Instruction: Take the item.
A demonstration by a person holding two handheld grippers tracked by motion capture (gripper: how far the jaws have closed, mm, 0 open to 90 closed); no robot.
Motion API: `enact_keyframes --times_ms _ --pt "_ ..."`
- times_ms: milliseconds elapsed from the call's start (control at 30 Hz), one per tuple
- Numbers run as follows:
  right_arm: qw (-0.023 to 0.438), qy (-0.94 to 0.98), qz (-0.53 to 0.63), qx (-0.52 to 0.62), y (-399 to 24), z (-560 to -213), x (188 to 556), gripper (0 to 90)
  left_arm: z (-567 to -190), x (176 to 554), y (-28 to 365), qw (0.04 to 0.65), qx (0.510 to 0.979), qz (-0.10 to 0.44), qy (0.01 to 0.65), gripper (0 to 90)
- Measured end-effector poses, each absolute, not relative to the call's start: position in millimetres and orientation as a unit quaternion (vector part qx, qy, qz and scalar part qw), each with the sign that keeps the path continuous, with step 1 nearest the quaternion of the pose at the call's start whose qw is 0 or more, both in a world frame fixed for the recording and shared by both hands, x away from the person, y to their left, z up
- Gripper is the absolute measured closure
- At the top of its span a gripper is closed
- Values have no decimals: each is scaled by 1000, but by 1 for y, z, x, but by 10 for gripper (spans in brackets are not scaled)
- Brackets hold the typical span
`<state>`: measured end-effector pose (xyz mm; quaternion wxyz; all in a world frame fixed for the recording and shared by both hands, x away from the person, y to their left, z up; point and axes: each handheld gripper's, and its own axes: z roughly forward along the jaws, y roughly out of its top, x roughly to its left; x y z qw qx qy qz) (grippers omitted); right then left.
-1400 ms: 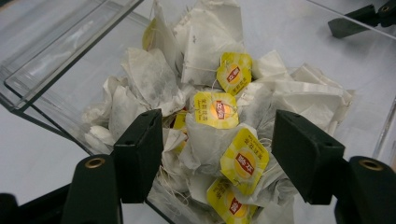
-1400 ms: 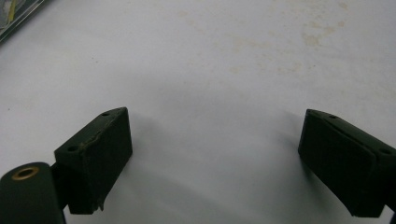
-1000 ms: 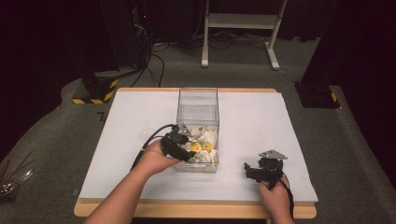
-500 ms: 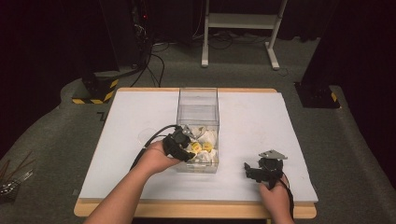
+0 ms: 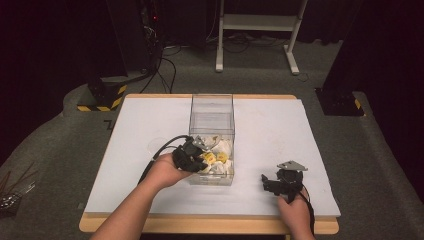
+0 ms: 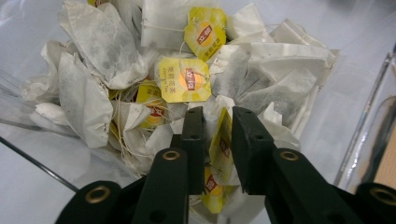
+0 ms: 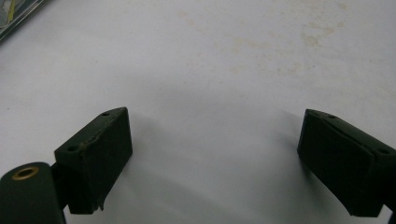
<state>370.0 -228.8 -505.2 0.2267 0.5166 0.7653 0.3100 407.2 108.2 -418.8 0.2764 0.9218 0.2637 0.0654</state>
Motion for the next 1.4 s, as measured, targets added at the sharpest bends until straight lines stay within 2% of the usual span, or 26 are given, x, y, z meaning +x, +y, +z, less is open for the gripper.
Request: enact_keyframes --times_ms 200,367,600,1400 --pt "227 765 310 516 -229 -505 370 102 -418 401 113 299 916 66 258 835" --pt "229 764 310 517 -228 -505 370 103 -419 397 118 322 909 66 257 851" --pt "229 765 310 517 -229 -505 370 103 -423 396 129 353 894 56 269 854" --pt "229 764 310 517 -229 -505 370 103 -419 386 145 424 858 87 276 857"
